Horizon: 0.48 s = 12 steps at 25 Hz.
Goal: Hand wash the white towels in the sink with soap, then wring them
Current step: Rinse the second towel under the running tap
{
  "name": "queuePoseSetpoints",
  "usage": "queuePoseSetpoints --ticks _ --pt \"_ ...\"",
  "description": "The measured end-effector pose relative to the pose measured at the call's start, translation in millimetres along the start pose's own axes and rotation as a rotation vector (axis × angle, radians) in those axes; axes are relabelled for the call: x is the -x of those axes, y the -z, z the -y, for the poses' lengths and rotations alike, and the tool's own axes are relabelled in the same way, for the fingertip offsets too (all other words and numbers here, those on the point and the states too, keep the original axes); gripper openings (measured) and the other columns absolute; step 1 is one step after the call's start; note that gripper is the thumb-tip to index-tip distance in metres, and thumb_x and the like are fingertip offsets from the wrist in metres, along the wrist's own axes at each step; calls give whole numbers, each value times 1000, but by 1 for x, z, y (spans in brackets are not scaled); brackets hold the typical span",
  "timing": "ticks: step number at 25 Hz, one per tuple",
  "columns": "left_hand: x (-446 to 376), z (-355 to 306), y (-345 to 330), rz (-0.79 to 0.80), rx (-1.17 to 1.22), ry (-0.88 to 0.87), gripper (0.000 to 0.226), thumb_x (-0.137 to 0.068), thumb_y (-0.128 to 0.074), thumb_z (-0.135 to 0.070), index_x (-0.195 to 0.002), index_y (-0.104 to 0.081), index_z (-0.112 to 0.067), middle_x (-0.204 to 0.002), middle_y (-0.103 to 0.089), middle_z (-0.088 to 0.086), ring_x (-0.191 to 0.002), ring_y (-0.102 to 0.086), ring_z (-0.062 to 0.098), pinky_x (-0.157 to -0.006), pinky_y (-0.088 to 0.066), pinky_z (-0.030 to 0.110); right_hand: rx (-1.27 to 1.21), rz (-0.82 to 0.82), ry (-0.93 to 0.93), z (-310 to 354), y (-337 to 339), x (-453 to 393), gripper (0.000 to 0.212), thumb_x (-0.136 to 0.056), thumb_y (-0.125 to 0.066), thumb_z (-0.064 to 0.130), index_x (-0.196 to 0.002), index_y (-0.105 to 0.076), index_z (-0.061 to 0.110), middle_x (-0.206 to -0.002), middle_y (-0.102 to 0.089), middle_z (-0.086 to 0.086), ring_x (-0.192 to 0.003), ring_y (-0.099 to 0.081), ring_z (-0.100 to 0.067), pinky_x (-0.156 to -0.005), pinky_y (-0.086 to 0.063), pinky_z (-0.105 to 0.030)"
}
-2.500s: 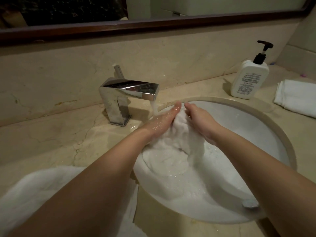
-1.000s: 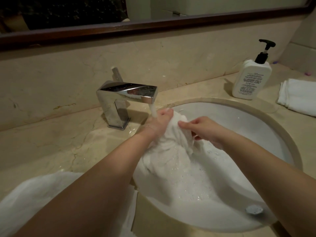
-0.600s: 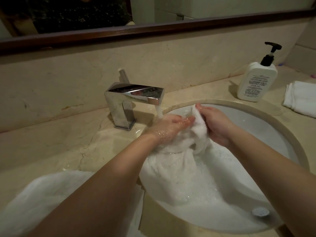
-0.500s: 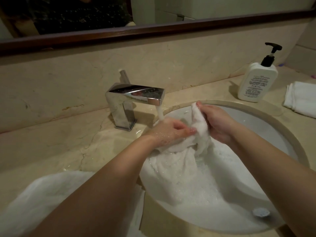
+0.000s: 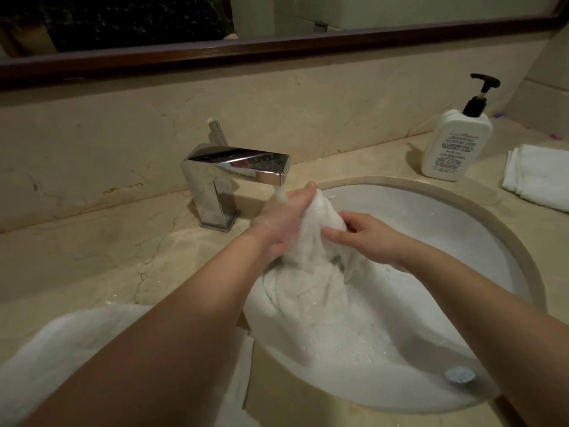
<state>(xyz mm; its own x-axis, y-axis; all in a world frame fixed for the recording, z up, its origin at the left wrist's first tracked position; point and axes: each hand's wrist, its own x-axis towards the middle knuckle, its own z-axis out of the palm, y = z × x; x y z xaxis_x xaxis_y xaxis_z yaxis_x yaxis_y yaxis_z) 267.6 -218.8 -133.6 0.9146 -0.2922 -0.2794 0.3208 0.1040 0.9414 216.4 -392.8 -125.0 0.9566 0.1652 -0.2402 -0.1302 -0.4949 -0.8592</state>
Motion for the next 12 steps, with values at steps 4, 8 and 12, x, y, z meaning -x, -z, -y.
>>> queuePoseSetpoints --ticks 4,8,12 --pt "1 -3 6 -32 -177 -93 56 -77 -83 -49 -119 -67 -15 -114 -73 8 -106 -71 27 -86 -61 41 -297 -65 15 -4 -1 -1 31 -103 -54 35 -117 -69 12 -107 -77 -6 -100 -73 -23 -93 -57 -38" --pt "9 1 11 185 -720 155 93 -70 -49 -95 -133 -61 -29 -129 -65 -2 -116 -64 22 -94 -54 38 -590 -166 -31 8 1 1 37 -104 -49 35 -113 -68 4 -104 -76 -15 -98 -74 -29 -89 -58 -41" --pt "14 -1 3 293 -368 202 49 -100 -47 -60 -131 -63 -25 -118 -73 4 -104 -72 21 -88 -61 36 -724 -223 -22 19 9 9 35 -104 -49 39 -102 -67 10 -94 -78 -8 -88 -76 -22 -86 -59 -41"
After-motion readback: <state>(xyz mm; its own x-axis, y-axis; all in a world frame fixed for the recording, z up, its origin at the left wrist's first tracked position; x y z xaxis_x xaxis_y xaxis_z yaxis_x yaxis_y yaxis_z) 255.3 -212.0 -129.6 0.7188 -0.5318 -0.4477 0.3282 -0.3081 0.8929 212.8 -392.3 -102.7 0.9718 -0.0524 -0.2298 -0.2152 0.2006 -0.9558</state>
